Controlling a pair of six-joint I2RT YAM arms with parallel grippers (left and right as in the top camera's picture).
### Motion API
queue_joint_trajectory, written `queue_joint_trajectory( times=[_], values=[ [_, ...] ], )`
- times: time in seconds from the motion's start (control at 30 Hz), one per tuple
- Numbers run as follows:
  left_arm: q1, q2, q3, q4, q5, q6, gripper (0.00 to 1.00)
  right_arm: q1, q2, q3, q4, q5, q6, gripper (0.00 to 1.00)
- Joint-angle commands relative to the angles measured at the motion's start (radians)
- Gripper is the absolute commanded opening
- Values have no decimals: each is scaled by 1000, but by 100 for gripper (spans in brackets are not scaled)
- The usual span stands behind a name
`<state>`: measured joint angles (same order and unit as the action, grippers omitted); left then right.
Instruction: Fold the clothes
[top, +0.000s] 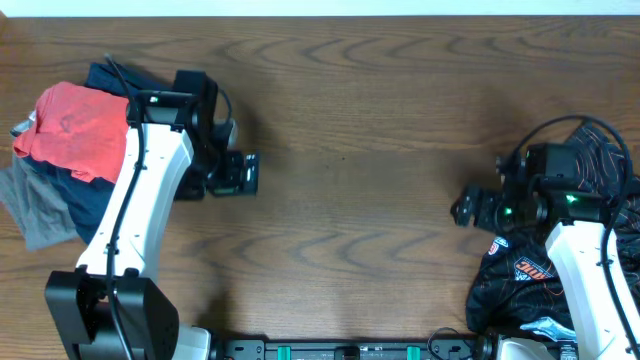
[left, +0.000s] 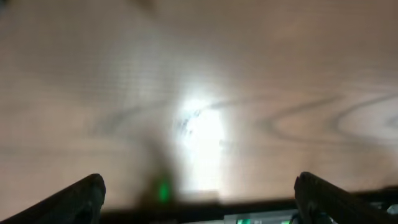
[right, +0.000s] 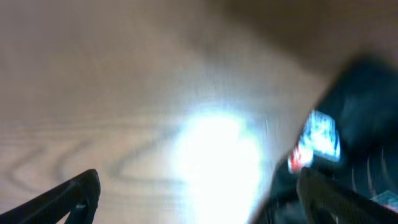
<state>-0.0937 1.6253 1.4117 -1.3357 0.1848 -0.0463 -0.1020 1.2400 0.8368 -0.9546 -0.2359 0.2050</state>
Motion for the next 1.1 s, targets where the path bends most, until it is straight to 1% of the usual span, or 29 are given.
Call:
queue_joint_trajectory(
  times=[0.0, 0.1, 0.2, 0.3, 0.47, 0.53, 0.6, 0.73, 0.8, 0.9, 1.07],
  values=[
    [2, -61, -22, -9, -44, -26, 98, -9, -1, 10, -49, 4, 0, 99],
    [2, -176, -79, 41, -45, -26, 98, -9, -40, 8, -74, 3, -6, 99],
    [1, -346, -171, 123, -44, -26, 98, -8, -128, -2, -71, -3, -12, 99],
    [1, -578, -313, 252, -44, -3, 98, 9, -279, -23, -30, -1, -12, 99],
    [2, -993, -551, 449, -43, -11, 98, 43, -576, -59, 74, 66, -11, 99],
    [2, -1117, -604, 510, -43, -11, 98, 43, -657, -59, 114, 72, -12, 99],
    [2, -1236, -630, 515, -44, -11, 98, 43, -723, -59, 126, 71, -12, 99],
    [2, -1382, -631, 460, -43, -11, 98, 43, -799, -59, 100, 71, -11, 99],
    [2, -1422, -631, 443, -44, -11, 98, 43, -809, -59, 84, 71, -11, 99],
    [2, -1450, -631, 427, -44, -11, 98, 43, -808, -59, 52, 71, -11, 99],
    [2, -1448, -631, 385, -44, -11, 98, 43, -808, -59, -18, 71, -11, 99]
  ],
)
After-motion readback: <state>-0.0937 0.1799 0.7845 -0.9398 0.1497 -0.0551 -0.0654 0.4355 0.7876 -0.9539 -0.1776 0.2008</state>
